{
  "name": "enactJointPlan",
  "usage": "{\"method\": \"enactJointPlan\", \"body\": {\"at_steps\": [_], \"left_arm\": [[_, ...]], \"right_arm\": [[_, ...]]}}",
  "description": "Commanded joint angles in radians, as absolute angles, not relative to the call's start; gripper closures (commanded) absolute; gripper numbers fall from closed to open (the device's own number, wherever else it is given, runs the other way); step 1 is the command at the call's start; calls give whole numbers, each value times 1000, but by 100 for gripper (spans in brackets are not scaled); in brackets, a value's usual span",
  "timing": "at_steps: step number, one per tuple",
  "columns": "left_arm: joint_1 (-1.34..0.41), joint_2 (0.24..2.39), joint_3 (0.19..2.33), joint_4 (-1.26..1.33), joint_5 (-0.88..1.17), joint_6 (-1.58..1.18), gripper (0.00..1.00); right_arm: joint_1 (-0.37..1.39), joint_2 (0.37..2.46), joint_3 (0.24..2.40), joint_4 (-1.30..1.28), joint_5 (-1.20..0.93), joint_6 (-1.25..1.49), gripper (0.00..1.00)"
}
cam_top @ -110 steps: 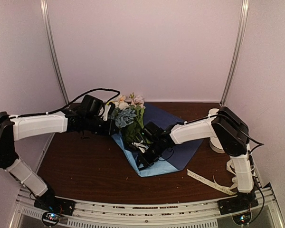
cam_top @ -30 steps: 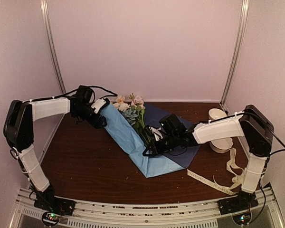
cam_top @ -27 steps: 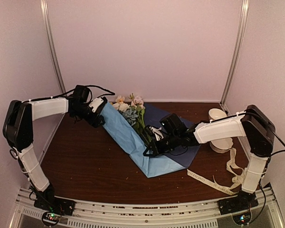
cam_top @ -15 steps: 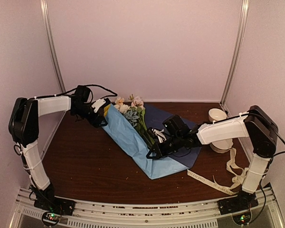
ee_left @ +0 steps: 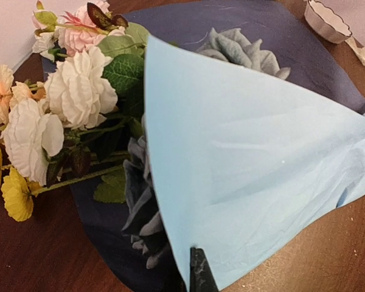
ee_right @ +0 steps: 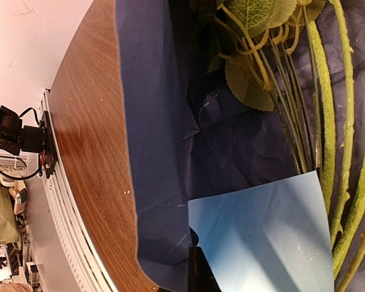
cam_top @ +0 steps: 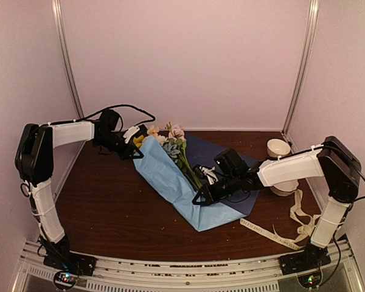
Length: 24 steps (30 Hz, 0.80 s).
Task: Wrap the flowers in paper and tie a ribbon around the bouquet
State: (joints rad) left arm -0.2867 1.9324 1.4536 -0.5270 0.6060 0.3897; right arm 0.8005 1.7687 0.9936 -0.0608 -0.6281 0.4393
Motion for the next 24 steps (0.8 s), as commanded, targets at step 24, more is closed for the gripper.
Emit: {"method": "enactJointPlan", "body": {"at_steps": [24], "left_arm": [[-402, 1916, 1642, -468, 93, 426, 100]], "right_arm": [[840, 1730, 873, -108, -739, 353, 100]]}}
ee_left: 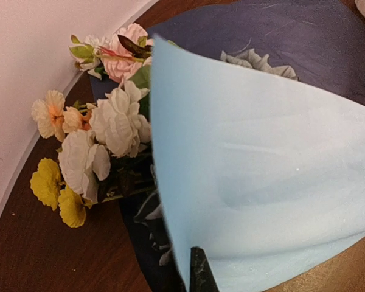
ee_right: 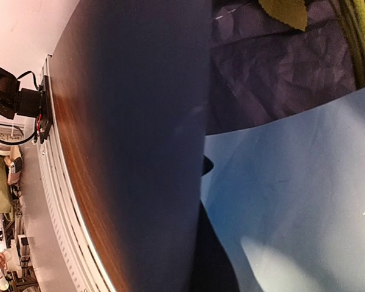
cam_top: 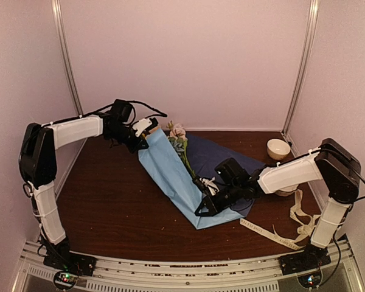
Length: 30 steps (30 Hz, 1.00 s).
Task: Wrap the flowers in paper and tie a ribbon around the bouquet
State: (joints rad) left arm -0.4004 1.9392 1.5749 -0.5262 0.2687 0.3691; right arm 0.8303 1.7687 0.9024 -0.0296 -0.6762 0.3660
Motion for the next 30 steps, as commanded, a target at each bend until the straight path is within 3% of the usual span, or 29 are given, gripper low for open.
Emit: {"method": "enactJointPlan", "body": {"at_steps": [1, 11, 12, 15, 18, 23, 30], "left_arm": [[-404, 1916, 1652, -473, 79, 431, 100], [-453, 1915, 1713, -546, 61, 427, 100], [-453, 1925, 1721, -547, 46, 405, 96], [-452, 1959, 1760, -579, -20, 316, 49], [-443, 1940, 1761, -601, -20, 256, 26], [-406, 1845, 1694, -605, 47, 140, 17], [-372, 1690, 1352, -434, 140, -90, 20]], "right_arm": [[844, 1720, 872, -118, -754, 355, 100], [870, 1629, 867, -137, -823, 398, 100], [865, 1639, 863, -122, -823, 405, 100], [840, 1685, 853, -64, -834, 444, 100], [812, 1714, 832, 18, -836, 503, 100], [787, 1745, 825, 46, -819, 527, 100], [755, 1752, 775, 124, -815, 581, 100]]}}
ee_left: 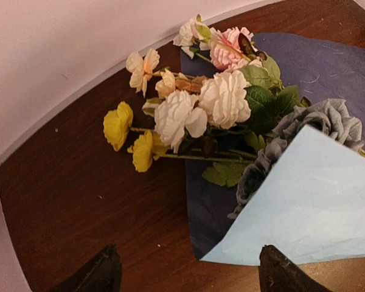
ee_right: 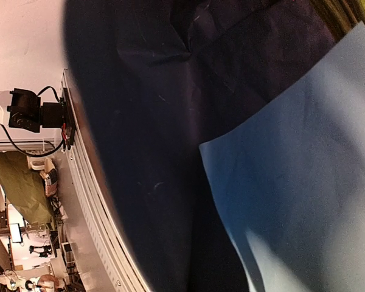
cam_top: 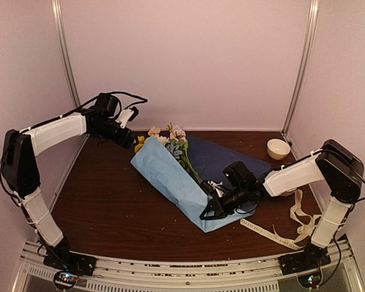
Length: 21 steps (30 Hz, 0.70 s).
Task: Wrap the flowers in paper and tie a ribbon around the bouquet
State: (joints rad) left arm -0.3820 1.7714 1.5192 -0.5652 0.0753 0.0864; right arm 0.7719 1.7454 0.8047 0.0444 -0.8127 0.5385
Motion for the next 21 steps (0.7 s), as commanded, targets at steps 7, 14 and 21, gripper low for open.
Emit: {"method": "enactJointPlan", "body": {"at_steps": [7, 14, 21], "left_arm": [[-357, 1644, 1091, -127, 212, -300, 20], [-356, 1778, 1120, -47, 287, -355, 15], [-356, 1876, 1162, -35, 262, -399, 17]], "right_arm": [[739, 1757, 762, 120, -781, 597, 100], [736, 1756, 749, 118, -756, 603, 100], [737, 1758, 750, 115, -751, 603, 100]]}}
